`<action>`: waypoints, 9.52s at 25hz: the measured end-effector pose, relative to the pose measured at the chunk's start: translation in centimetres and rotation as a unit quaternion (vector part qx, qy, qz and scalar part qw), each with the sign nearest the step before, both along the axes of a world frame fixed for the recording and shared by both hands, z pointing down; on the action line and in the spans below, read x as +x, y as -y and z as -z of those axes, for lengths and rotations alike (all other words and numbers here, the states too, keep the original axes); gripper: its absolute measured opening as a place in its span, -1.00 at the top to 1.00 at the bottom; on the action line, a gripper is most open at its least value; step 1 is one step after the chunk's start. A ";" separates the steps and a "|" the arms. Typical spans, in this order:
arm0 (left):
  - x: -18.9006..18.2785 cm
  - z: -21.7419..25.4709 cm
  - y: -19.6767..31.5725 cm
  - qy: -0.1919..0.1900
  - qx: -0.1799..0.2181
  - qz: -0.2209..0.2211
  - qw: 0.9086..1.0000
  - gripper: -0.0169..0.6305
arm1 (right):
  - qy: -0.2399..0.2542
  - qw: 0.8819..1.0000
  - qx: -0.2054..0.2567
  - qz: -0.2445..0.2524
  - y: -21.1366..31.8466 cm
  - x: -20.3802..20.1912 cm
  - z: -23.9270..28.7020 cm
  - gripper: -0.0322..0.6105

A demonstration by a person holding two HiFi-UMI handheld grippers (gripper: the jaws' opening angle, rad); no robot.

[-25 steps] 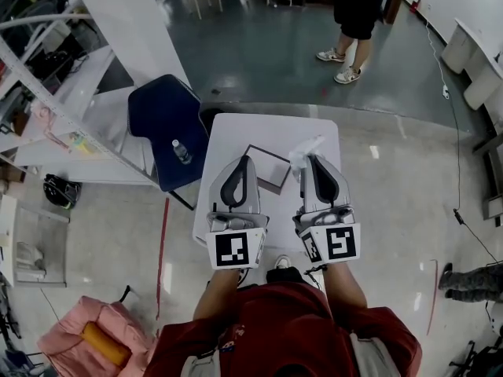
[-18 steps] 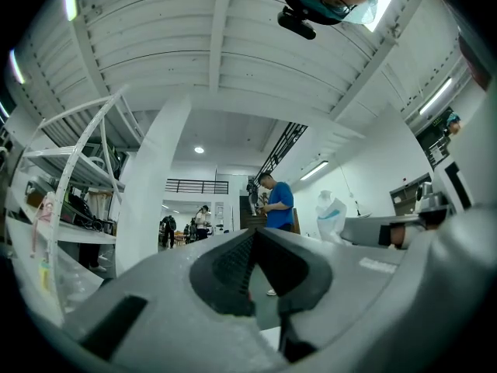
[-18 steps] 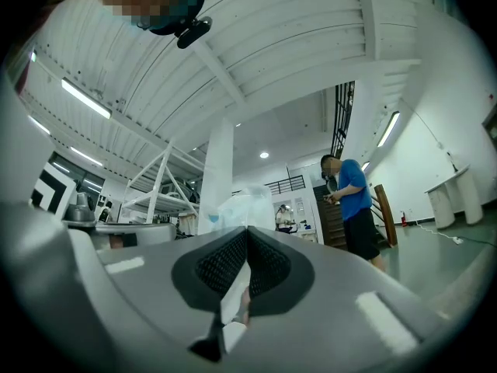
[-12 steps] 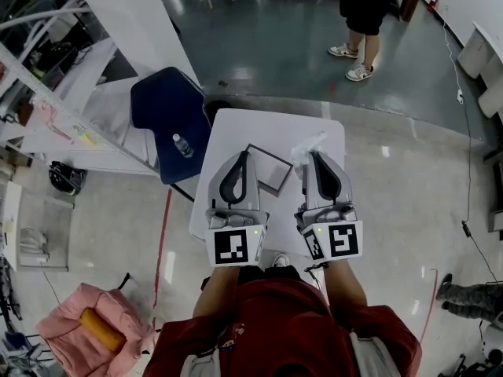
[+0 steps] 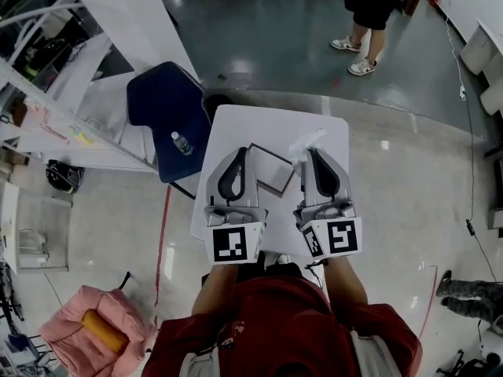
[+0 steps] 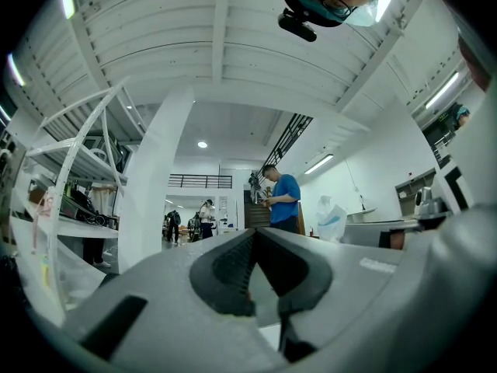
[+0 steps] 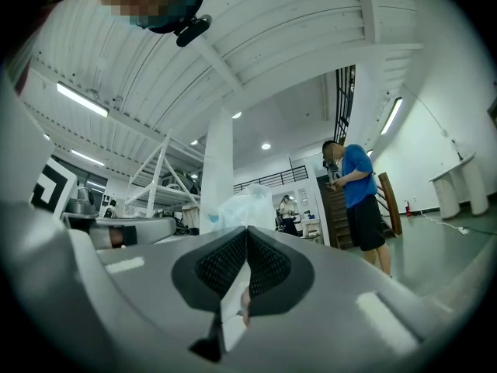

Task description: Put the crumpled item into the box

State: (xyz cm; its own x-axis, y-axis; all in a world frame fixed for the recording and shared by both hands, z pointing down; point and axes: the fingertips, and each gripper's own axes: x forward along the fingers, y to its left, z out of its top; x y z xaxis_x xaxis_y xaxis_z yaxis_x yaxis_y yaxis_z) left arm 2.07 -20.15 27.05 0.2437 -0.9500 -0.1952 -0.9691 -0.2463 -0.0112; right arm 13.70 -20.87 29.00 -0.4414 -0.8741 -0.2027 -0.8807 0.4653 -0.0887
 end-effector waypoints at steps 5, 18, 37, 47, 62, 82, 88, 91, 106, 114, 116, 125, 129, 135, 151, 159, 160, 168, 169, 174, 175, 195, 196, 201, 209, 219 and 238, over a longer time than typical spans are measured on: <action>-1.0 -0.7 2.6 0.001 -0.006 -0.011 1.000 0.94 | -0.012 1.000 -0.009 -0.003 2.6 -1.7 -0.6 0.89; -5.2 -3.0 8.2 -0.008 -0.030 -0.015 0.999 0.94 | -0.035 0.998 -0.043 -0.001 8.5 -6.5 -3.4 0.89; -10.0 -7.2 11.2 -0.022 -0.060 0.000 0.998 0.94 | -0.112 0.982 -0.150 0.025 12.2 -11.8 -12.8 0.89; -11.1 -9.1 11.2 -0.029 -0.060 -0.006 0.998 0.94 | -0.154 0.962 -0.220 0.042 12.5 -13.4 -19.7 0.89; -12.7 -11.0 11.2 -0.009 -0.051 -0.005 0.999 0.94 | -0.243 0.910 -0.331 0.057 12.8 -13.4 -31.0 0.89; -13.1 -13.8 12.5 -0.009 -0.080 -0.001 0.997 0.94 | -0.324 0.809 -0.476 0.118 12.2 -12.6 -42.3 0.89; -13.0 -14.7 12.8 -0.008 -0.089 -0.004 0.996 0.94 | -0.356 0.782 -0.493 0.140 12.5 -12.8 -44.3 0.89; -13.2 -15.3 12.8 0.001 -0.099 -0.006 0.995 0.94 | -0.388 0.767 -0.488 0.153 12.2 -12.9 -45.1 0.89; -14.3 -15.9 13.1 -0.017 -0.103 0.000 0.994 0.94 | -0.405 0.718 -0.536 0.182 11.5 -13.8 -47.9 0.87; -14.3 -16.0 13.3 -0.013 -0.104 -0.002 0.995 0.94 | -0.372 0.710 -0.566 0.191 10.8 -13.9 -48.4 0.81; -14.2 -16.1 13.4 -0.011 -0.107 -0.003 0.994 0.94 | -0.372 0.717 -0.562 0.178 11.7 -13.3 -48.2 0.78; -13.7 -15.8 13.2 -0.027 -0.108 -0.001 0.994 0.94 | -0.357 0.725 -0.563 0.173 11.7 -13.2 -47.8 0.62; -13.2 -15.5 12.9 -0.027 -0.105 -0.002 0.994 0.94 | -0.351 0.731 -0.559 0.172 11.5 -13.0 -47.4 0.58; -12.5 -15.3 12.4 -0.014 -0.105 -0.004 0.994 0.94 | -0.348 0.740 -0.549 0.172 11.5 -13.0 -46.7 0.52; -10.5 -13.2 10.1 -0.016 -0.079 0.006 0.997 0.94 | -0.314 0.781 -0.511 0.172 10.5 -12.7 -43.5 0.52; -9.7 -11.8 8.1 -0.017 -0.067 0.013 0.998 0.94 | -0.283 0.812 -0.484 0.162 8.9 -12.0 -40.1 0.51; -9.6 -11.7 7.8 -0.017 -0.066 0.014 0.998 0.94 | -0.278 0.817 -0.480 0.160 8.7 -11.9 -39.6 0.51; -8.4 -10.5 5.7 -0.014 -0.054 0.016 0.998 0.94 | -0.250 0.852 -0.436 0.150 6.3 -11.0 -34.9 0.51; -8.2 -10.4 5.3 -0.014 -0.053 0.015 0.998 0.94 | -0.245 0.857 -0.428 0.149 5.9 -10.8 -34.1 0.51; -7.9 -9.7 3.9 -0.010 -0.050 0.016 0.999 0.94 | -0.227 0.886 -0.377 0.148 4.4 -10.8 -29.5 0.51; -7.8 -9.6 3.7 -0.010 -0.050 0.015 0.999 0.94 | -0.220 0.892 -0.366 0.148 4.1 -10.7 -28.5 0.51; -6.5 -8.1 -1.1 -0.011 -0.024 0.006 1.000 0.94 | -0.097 0.979 -0.161 0.082 -1.5 -8.0 -11.0 0.52; -6.5 -8.0 -1.3 -0.010 -0.023 0.007 1.000 0.94 | -0.091 0.981 -0.152 0.078 -1.7 -7.8 -10.4 0.52; -6.1 -6.9 -1.5 -0.005 -0.018 0.010 1.000 0.94 | -0.066 0.989 -0.116 0.056 -2.1 -6.8 -7.6 0.52; -5.1 -5.8 -1.9 -0.002 -0.019 0.005 1.000 0.94 | -0.063 0.997 -0.051 0.006 -2.9 -5.7 -4.2 0.51; -4.5 -5.7 -1.2 -0.005 -0.020 0.001 1.000 0.94 | -0.075 0.996 -0.051 -0.003 -1.9 -5.4 -4.8 0.59; -3.1 -5.7 0.7 0.012 -0.018 -0.023 1.000 0.94 | -0.106 0.992 -0.067 0.013 -0.6 -5.2 -5.7 0.89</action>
